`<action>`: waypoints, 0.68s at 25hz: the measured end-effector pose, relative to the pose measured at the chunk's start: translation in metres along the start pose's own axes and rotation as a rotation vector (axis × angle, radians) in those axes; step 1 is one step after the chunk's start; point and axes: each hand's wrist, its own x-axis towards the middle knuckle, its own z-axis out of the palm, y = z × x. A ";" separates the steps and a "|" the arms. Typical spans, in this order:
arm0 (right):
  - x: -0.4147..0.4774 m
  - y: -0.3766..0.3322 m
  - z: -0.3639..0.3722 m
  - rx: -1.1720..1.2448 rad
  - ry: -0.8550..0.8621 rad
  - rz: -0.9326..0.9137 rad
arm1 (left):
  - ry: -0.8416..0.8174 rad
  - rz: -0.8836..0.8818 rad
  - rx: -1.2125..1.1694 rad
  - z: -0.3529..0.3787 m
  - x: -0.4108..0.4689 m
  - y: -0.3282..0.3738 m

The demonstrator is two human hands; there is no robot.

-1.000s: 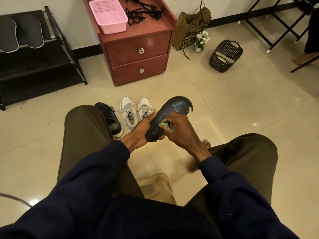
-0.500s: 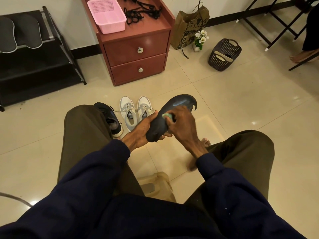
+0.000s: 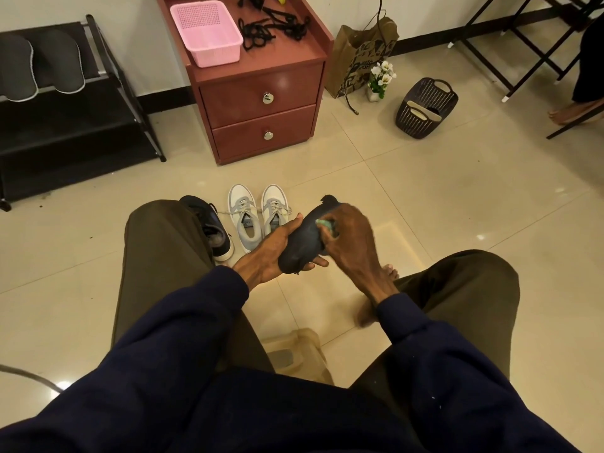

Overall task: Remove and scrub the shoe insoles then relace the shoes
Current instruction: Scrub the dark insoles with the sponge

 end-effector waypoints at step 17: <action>0.003 0.006 0.000 -0.002 0.058 0.012 | 0.033 0.028 -0.115 -0.002 0.006 -0.001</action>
